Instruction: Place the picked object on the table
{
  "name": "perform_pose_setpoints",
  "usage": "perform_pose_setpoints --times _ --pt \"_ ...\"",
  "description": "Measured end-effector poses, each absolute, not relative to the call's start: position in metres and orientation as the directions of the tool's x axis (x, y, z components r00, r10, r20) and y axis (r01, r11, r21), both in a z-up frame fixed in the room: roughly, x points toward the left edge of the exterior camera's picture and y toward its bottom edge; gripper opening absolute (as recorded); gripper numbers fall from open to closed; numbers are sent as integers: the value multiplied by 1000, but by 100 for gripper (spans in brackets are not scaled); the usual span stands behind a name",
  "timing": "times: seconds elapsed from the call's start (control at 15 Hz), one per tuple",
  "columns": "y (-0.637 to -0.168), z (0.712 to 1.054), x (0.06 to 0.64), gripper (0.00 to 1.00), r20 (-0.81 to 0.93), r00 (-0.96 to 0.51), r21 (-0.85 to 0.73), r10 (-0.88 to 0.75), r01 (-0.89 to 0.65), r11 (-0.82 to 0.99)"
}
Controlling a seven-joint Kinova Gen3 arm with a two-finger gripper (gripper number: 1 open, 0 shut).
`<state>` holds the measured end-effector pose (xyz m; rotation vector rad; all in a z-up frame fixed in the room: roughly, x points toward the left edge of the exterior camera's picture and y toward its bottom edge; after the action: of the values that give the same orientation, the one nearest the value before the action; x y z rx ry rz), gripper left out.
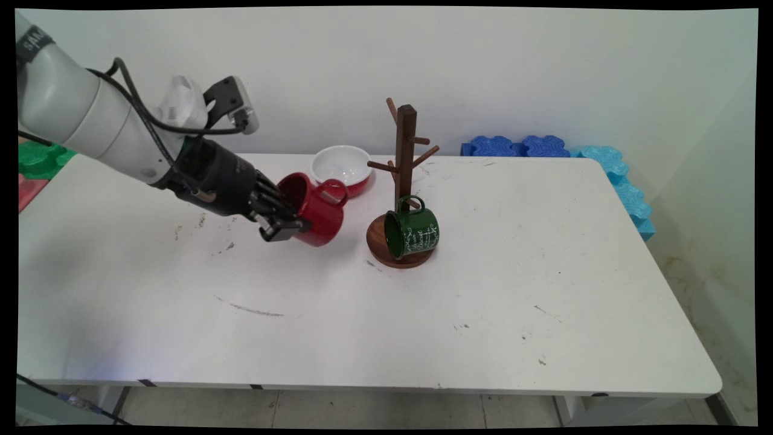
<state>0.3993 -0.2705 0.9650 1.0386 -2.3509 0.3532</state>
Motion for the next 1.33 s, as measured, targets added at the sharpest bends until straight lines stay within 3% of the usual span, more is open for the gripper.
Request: perform_pose_setpoints --times 1.33 --pt "-327 913 457 0 371 -783 -143 -499 -580 802"
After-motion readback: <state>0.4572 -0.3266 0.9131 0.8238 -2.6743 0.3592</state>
